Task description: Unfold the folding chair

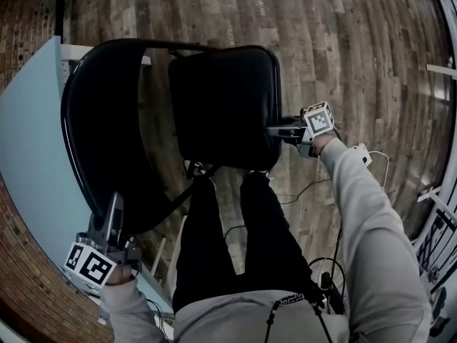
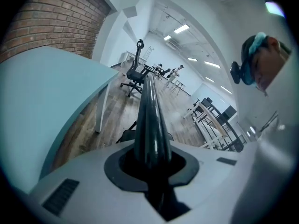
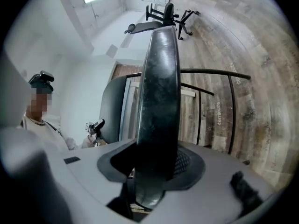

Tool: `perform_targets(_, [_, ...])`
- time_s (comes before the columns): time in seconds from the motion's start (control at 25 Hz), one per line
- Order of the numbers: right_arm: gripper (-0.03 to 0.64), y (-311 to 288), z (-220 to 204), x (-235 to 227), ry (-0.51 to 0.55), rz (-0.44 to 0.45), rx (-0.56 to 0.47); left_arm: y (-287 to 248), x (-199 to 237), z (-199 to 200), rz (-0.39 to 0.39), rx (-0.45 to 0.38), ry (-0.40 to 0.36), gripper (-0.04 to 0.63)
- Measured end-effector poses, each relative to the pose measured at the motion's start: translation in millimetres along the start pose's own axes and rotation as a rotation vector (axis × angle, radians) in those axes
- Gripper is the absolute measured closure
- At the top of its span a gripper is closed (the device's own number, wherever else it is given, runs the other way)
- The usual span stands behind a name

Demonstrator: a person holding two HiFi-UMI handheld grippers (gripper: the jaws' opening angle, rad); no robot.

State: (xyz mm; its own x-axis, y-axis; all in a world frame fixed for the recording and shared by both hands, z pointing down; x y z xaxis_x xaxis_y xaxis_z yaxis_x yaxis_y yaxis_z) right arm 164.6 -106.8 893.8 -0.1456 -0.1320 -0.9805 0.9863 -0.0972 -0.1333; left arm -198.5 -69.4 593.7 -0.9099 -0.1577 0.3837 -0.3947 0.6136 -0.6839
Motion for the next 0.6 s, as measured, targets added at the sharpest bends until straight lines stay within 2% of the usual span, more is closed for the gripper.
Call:
perform_targets(0.24, [0.456,36,4,-50,0.004,0.153,0.009,-25,-5,-14,-0.032,0.05,0.044,0.523])
perform_targets(0.44, [0.456,57,5,-99,-0.003,0.24,0.038,-44,-1,-34,-0.061,0.067,0.072,0.523])
perform_targets(0.6, [0.451,75,8,-129,-0.004,0.299,0.024,-59,-11,-43,-0.088,0.081,0.077,0.522])
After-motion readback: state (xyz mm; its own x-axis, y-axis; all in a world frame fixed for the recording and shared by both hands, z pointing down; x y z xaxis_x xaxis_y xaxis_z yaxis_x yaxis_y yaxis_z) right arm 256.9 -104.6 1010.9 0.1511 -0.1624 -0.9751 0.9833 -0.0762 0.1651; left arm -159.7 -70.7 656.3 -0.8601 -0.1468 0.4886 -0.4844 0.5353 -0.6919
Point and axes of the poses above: the fingertips, and each gripper's own axes: y backward along the fingers, x to its left, z out of its top, the point moved 2 cm from there along y, backward along the fingers, and after that the axes turned 13 degrees about -y, right-handed, at the moved point
